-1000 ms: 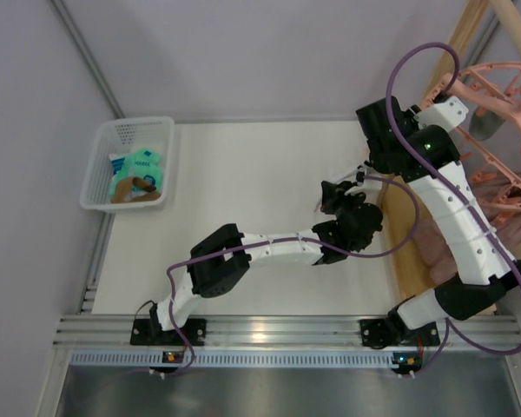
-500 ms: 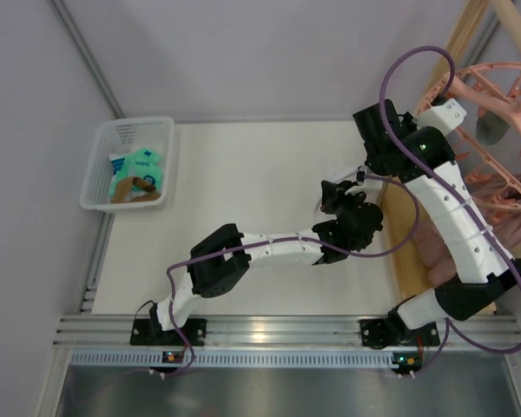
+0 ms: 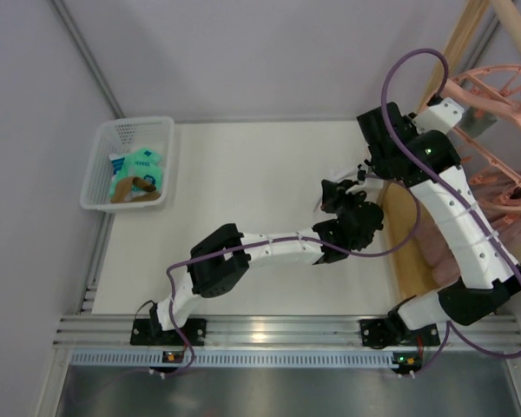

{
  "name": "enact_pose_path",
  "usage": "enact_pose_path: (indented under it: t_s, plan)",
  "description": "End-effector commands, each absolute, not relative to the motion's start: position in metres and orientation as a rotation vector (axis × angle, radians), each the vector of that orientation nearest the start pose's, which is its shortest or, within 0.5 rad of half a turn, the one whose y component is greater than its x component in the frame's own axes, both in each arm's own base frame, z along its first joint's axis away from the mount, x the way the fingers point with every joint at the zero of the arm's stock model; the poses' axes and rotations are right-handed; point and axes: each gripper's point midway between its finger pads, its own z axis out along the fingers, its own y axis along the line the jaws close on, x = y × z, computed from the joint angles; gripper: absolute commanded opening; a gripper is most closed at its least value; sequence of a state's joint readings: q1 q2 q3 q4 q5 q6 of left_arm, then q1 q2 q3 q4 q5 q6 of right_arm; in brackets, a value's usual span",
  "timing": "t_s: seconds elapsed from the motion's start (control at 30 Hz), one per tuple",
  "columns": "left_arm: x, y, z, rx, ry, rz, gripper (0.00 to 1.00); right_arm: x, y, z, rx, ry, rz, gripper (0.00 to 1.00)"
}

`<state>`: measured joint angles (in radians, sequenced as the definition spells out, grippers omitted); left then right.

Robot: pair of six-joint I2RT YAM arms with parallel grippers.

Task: Remove the socks clipped to the hanger

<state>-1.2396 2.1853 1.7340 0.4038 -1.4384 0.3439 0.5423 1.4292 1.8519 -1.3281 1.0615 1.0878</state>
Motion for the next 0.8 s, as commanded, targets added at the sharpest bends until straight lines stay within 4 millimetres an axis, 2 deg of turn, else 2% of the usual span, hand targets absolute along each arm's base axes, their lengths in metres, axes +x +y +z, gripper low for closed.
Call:
enact_pose_path:
  t_s: [0.0, 0.03, 0.1, 0.13, 0.17, 0.23, 0.37, 0.4, 0.47, 0.5, 0.67, 0.77]
  plan:
    - [0.327, -0.397, 0.252, 0.050, 1.595, 0.529, 0.00, 0.304, 0.023, 0.379, 0.845, 1.786, -0.312, 0.34]
    - [0.327, -0.397, 0.252, 0.049, 1.595, 0.531, 0.00, 0.302, 0.024, 0.382, 0.841, 1.787, -0.299, 0.41]
    - [0.327, -0.398, 0.252, 0.054, 1.595, 0.533, 0.00, 0.300, 0.026, 0.382, 0.833, 1.806, -0.287, 0.43]
    - [0.327, -0.398, 0.251, 0.054, 1.595, 0.535, 0.00, 0.300, 0.027, 0.381, 0.834, 1.812, -0.283, 0.51]
    - [0.327, -0.398, 0.252, 0.049, 1.595, 0.535, 0.00, 0.299, 0.027, 0.380, 0.835, 1.817, -0.281, 0.54]
    - [0.327, -0.398, 0.253, 0.047, 1.595, 0.533, 0.00, 0.297, 0.028, 0.378, 0.833, 1.831, -0.286, 0.65]
    - [0.325, -0.396, 0.257, 0.028, 1.595, 0.527, 0.00, 0.298, 0.024, 0.379, 0.849, 1.808, -0.302, 0.68]
    - [0.325, -0.395, 0.258, 0.024, 1.594, 0.521, 0.00, 0.299, 0.024, 0.380, 0.853, 1.803, -0.301, 0.75]
    - [0.323, -0.394, 0.259, 0.027, 1.595, 0.526, 0.00, 0.301, 0.024, 0.381, 0.853, 1.798, -0.309, 0.75]
    - [0.323, -0.394, 0.259, 0.028, 1.595, 0.527, 0.00, 0.303, 0.025, 0.380, 0.857, 1.795, -0.314, 0.80]
    - [0.321, -0.392, 0.262, 0.024, 1.595, 0.524, 0.00, 0.305, 0.020, 0.375, 0.896, 1.768, -0.376, 0.81]
    - [0.320, -0.391, 0.261, 0.024, 1.595, 0.524, 0.00, 0.307, 0.018, 0.375, 0.915, 1.728, -0.374, 0.73]
